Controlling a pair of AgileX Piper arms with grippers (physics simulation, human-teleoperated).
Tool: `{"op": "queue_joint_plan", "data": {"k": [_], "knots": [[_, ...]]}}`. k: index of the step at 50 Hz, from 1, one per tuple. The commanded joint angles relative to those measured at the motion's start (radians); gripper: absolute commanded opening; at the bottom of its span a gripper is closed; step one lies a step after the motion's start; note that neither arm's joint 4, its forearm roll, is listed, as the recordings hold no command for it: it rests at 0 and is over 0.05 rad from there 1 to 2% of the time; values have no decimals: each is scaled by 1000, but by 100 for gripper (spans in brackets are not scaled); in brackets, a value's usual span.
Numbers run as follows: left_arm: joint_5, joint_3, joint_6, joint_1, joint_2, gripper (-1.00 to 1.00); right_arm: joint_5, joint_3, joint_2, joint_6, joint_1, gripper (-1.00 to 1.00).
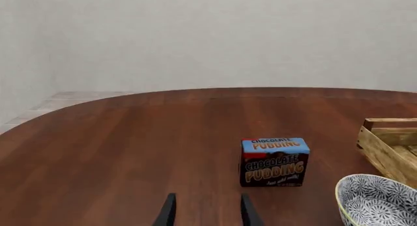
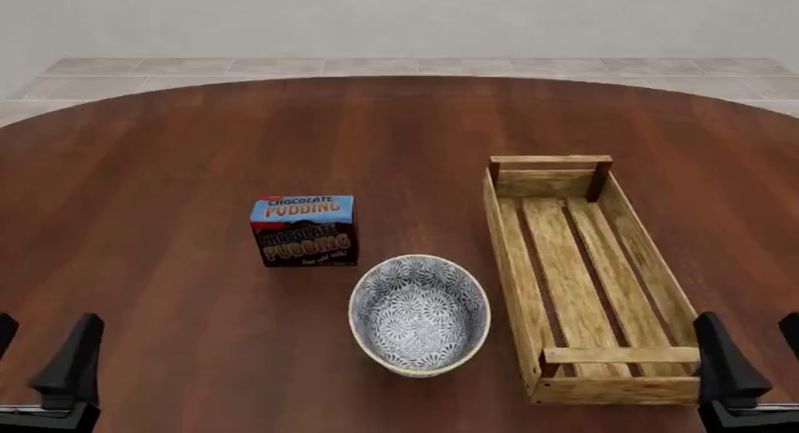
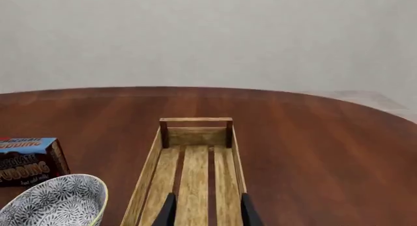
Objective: Pick up the bowl on the left and put it in the tray.
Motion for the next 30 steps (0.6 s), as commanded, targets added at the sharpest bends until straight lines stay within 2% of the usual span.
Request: {"op": "queue_joint_plan", "data": {"k": [1,6,20,30], "knots": [[0,0,0,0,0,100,-40,0,57,-4,8,100],[0,0,0,0,0,100,-117,0,152,3,8,100],[0,0,0,0,0,100,-91,0,133,-19,-13,100],[0,0,0,0,0,100,-95,0,146,-39,8,100]]}}
